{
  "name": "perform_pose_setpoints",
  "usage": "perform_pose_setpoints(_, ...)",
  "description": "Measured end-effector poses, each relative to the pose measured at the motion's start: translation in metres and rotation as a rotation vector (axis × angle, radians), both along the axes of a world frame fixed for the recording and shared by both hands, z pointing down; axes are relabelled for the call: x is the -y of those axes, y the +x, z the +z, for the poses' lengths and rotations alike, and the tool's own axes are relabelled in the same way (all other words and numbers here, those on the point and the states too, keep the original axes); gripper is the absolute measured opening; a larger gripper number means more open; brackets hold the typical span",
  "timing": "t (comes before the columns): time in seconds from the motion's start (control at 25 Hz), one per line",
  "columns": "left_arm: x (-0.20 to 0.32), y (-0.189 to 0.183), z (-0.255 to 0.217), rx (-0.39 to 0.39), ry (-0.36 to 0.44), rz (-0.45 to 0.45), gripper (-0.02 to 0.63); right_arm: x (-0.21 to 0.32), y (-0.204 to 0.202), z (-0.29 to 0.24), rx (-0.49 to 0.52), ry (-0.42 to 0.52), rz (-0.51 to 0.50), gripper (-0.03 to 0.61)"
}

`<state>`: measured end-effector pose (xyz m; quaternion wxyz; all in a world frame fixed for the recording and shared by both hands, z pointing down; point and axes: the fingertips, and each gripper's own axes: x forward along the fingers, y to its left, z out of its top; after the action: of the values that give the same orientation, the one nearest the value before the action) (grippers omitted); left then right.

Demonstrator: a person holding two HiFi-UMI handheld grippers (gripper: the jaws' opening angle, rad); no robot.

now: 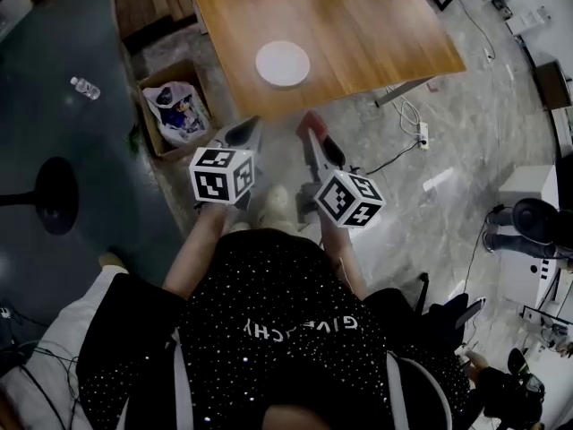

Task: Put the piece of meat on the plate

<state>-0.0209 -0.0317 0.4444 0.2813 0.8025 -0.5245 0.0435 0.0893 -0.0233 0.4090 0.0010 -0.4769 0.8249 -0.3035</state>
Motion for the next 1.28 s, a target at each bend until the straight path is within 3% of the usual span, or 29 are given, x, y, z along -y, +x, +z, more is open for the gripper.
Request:
perform_pose_setpoints(0.84,0.087,0.048,0.019,0.034,-0.047,-0.032,0.011,0.095,0.039,0.025,0.039,-0.063,-0.067,0.094)
perform_pose_setpoints(1.28,0.084,0.033,0.023,0.048,-0.043,-0.114,0.011,0.101,0.033,0.031,0.058,-0.065,-0.117,0.094)
